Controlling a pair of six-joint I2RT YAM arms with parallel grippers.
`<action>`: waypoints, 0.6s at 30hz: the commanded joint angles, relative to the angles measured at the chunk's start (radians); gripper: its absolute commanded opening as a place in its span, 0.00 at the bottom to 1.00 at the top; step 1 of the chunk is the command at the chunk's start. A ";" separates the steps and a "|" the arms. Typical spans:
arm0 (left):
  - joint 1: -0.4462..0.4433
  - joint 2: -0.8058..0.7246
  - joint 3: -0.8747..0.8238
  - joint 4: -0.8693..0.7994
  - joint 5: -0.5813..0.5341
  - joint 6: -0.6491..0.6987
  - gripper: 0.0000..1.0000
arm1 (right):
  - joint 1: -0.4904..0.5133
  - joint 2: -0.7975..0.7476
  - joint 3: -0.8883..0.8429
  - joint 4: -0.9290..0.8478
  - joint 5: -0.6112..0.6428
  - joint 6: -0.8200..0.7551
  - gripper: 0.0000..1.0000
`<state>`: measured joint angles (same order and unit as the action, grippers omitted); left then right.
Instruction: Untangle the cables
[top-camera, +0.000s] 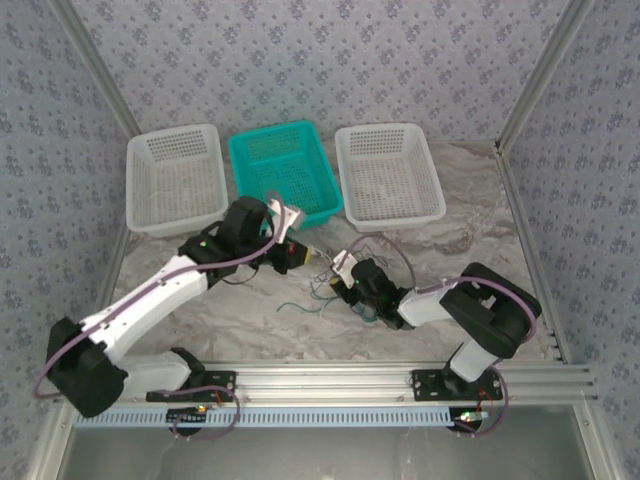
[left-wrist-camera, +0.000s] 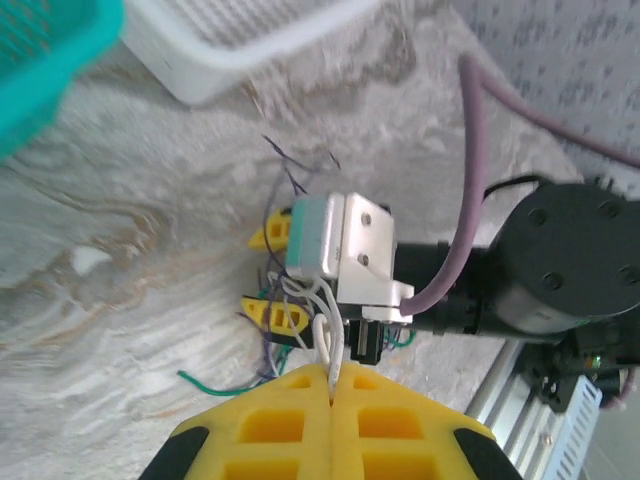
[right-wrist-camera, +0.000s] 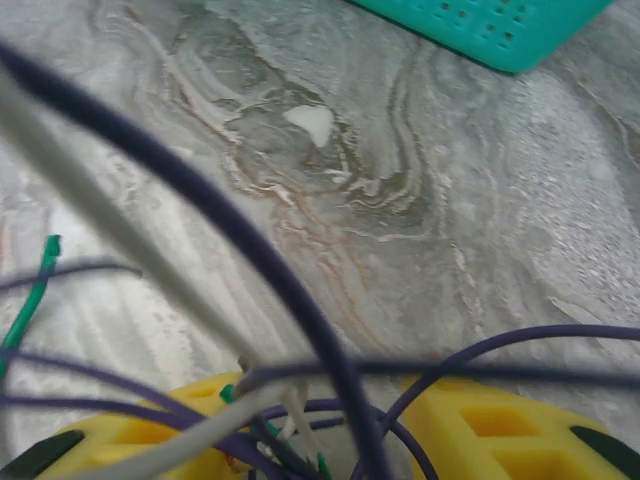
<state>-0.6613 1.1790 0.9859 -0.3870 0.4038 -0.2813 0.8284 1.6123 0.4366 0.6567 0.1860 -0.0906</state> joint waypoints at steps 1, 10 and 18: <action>0.061 -0.073 0.037 0.010 -0.034 -0.039 0.00 | -0.017 0.014 -0.006 0.020 0.073 0.057 0.44; 0.317 -0.191 0.035 -0.029 0.014 -0.055 0.00 | -0.023 -0.017 -0.057 -0.009 0.116 0.107 0.42; 0.505 -0.273 0.080 -0.071 0.013 -0.081 0.00 | -0.028 -0.033 -0.094 -0.046 0.173 0.143 0.49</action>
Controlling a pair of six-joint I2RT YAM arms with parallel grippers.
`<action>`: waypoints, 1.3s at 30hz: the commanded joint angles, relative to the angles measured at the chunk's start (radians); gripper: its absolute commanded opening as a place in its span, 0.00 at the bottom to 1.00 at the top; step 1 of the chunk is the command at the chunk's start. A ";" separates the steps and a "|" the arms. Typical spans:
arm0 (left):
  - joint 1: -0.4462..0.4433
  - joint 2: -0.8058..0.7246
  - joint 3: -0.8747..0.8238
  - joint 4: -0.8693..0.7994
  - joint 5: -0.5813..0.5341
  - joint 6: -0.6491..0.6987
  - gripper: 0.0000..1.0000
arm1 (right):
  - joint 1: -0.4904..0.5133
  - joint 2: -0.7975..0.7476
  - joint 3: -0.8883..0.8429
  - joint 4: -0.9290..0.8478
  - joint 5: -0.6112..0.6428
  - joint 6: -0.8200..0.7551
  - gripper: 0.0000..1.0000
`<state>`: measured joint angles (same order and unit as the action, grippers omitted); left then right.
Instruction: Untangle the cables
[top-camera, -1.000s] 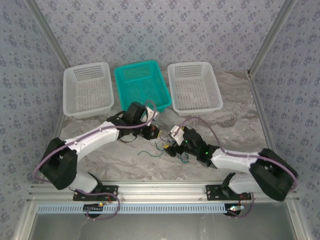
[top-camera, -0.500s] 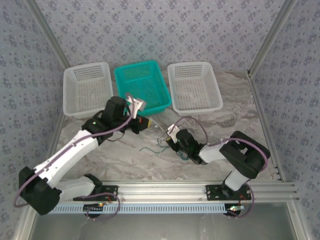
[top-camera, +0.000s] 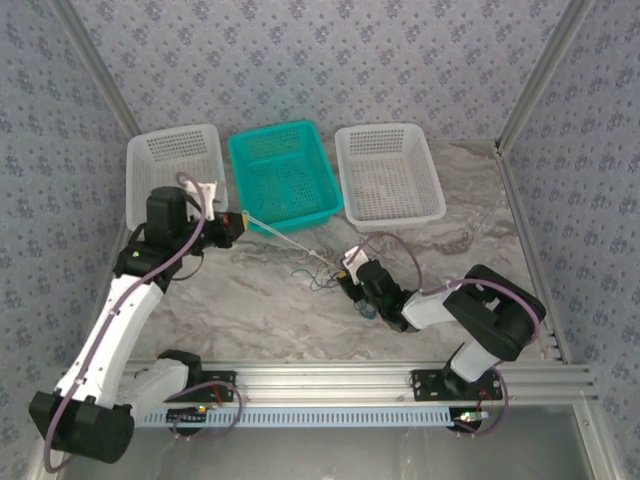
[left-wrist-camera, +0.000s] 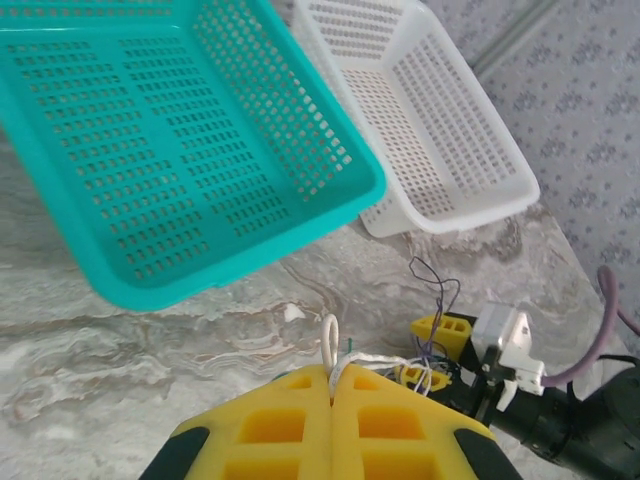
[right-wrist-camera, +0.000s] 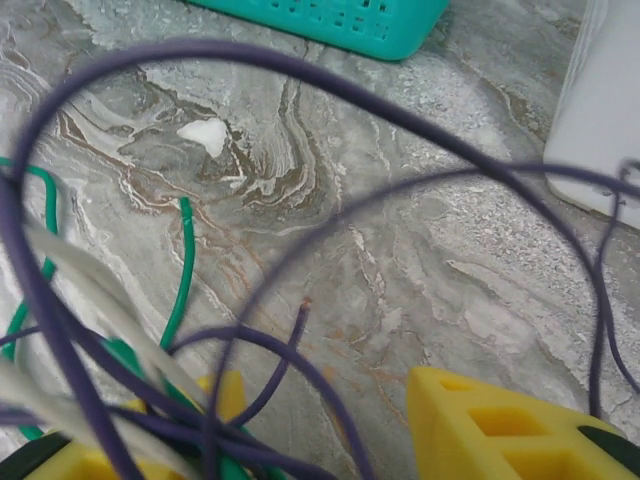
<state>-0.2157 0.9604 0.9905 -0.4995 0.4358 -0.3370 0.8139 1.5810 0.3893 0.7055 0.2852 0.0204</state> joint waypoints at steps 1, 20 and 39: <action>0.078 -0.058 0.079 0.037 -0.022 -0.031 0.00 | -0.015 -0.005 -0.050 -0.096 0.074 0.034 0.49; 0.237 -0.010 0.209 0.116 0.200 -0.077 0.00 | -0.041 -0.103 -0.072 -0.117 0.019 0.051 0.51; 0.081 0.192 0.515 0.202 0.160 -0.098 0.00 | -0.063 -0.350 0.209 -0.281 -0.457 -0.209 1.00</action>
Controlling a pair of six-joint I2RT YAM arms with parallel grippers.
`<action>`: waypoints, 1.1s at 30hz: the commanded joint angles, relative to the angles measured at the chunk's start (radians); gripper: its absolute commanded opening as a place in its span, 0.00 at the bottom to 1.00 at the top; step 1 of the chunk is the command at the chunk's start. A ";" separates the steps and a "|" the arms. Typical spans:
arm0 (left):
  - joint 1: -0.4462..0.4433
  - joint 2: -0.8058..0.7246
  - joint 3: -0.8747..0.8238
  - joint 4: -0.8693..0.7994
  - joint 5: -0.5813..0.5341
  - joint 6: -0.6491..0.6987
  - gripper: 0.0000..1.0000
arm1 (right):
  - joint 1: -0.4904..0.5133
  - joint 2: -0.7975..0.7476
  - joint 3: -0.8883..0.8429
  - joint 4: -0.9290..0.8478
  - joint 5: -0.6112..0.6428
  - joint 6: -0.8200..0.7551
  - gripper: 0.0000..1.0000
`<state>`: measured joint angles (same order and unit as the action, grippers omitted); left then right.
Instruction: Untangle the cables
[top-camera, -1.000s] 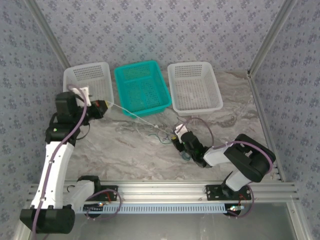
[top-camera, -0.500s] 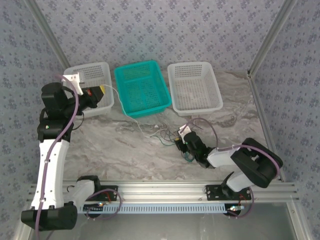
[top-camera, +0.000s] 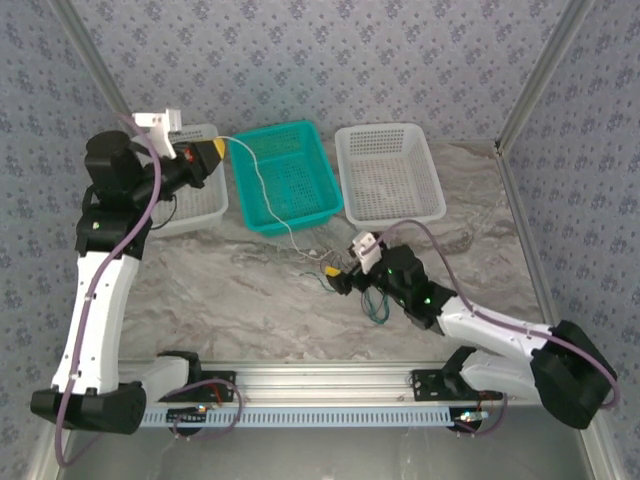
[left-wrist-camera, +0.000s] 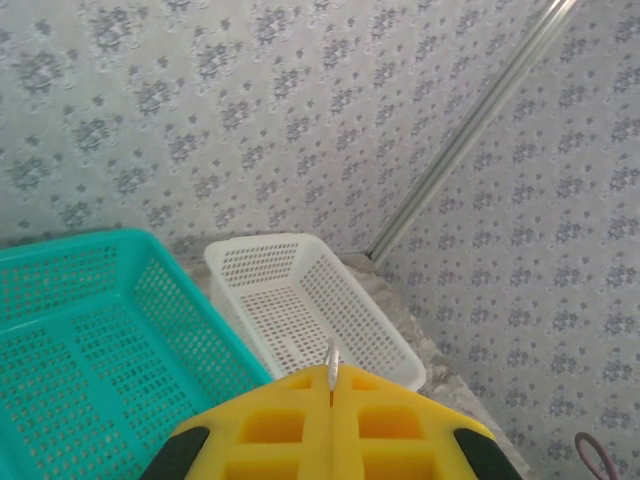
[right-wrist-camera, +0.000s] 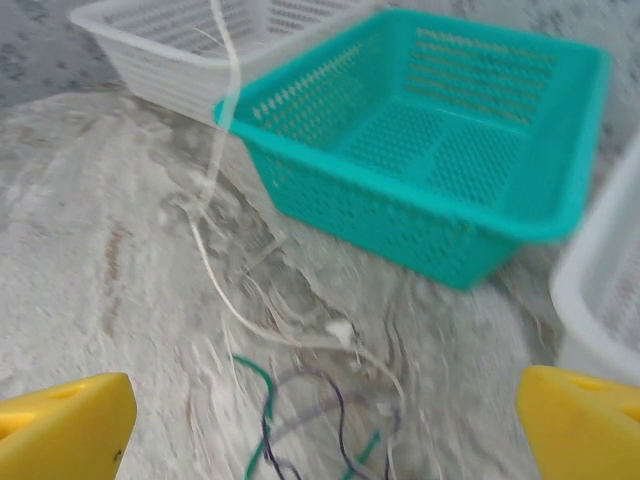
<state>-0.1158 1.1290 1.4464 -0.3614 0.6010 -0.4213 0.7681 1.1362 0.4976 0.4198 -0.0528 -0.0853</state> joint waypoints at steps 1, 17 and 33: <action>-0.022 0.030 0.071 0.075 -0.007 -0.018 0.00 | -0.021 0.139 0.127 0.013 -0.131 -0.112 1.00; -0.027 0.112 0.420 -0.054 -0.190 -0.013 0.00 | -0.167 0.550 0.243 0.132 -0.241 -0.068 0.35; 0.112 0.518 1.101 -0.339 -0.392 0.140 0.00 | -0.121 0.320 0.137 -0.047 -0.240 -0.001 0.52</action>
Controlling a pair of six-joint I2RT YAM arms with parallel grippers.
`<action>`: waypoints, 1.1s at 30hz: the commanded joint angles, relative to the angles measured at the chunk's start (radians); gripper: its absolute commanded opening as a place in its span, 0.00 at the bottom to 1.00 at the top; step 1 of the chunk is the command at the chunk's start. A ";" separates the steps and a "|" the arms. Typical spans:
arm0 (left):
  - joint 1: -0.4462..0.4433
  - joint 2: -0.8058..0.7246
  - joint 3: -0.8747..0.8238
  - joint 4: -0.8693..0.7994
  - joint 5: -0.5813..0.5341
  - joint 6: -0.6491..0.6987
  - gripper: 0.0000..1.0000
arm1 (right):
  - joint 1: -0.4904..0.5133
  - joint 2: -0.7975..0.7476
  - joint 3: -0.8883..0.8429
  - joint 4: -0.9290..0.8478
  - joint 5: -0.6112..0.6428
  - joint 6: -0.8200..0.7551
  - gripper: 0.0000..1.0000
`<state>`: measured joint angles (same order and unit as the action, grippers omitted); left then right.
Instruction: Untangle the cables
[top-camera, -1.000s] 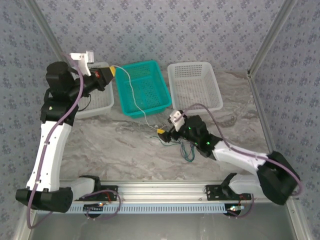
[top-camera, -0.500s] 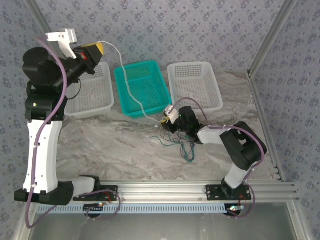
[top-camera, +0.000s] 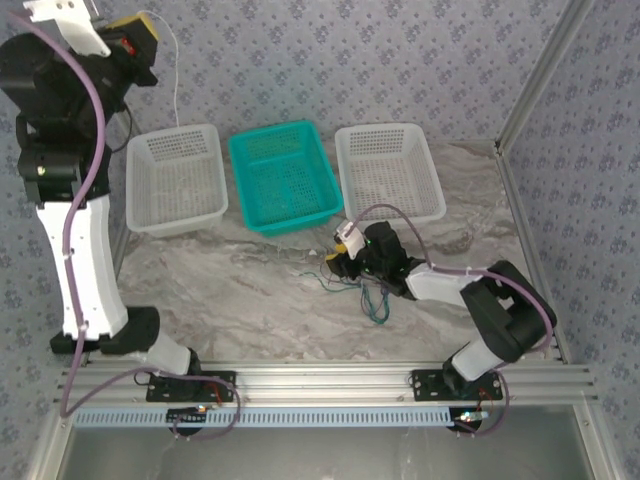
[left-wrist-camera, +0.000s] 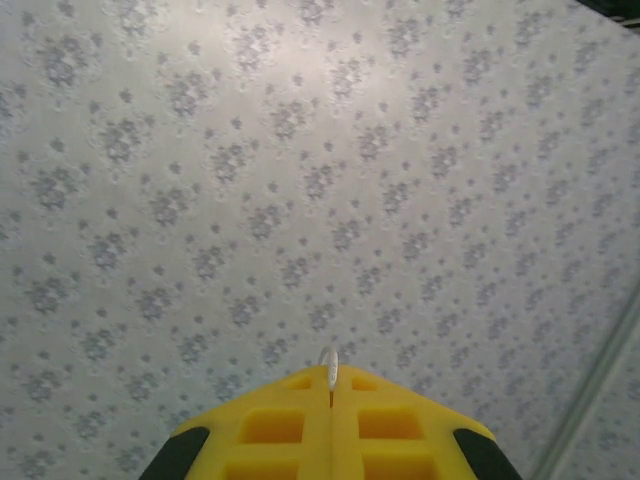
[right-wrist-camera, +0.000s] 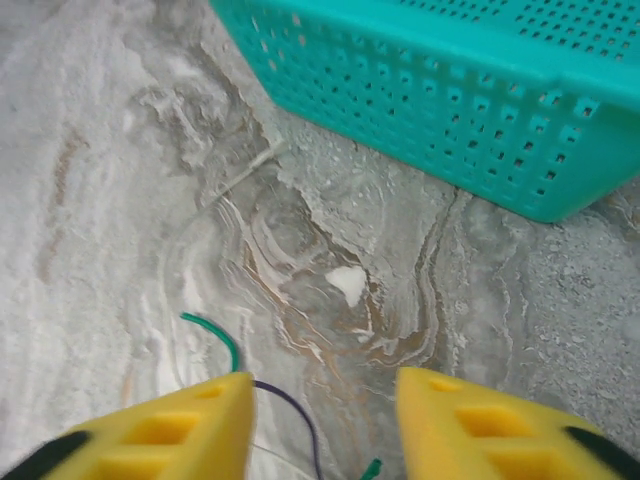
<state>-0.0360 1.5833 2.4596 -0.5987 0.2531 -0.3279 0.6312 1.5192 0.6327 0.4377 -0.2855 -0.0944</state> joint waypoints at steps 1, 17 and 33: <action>0.048 0.085 0.111 -0.105 -0.050 0.047 0.00 | 0.021 -0.082 0.004 -0.079 -0.005 0.007 0.55; 0.222 0.381 0.161 -0.227 -0.083 0.025 0.00 | 0.056 -0.402 0.003 -0.277 0.063 0.078 0.71; 0.237 0.071 -0.687 0.038 -0.123 -0.105 0.54 | 0.054 -0.444 0.033 -0.326 0.104 0.070 0.74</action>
<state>0.1967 1.7935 1.7966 -0.6567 0.0860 -0.4004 0.6815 1.0870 0.6331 0.1333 -0.2016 -0.0364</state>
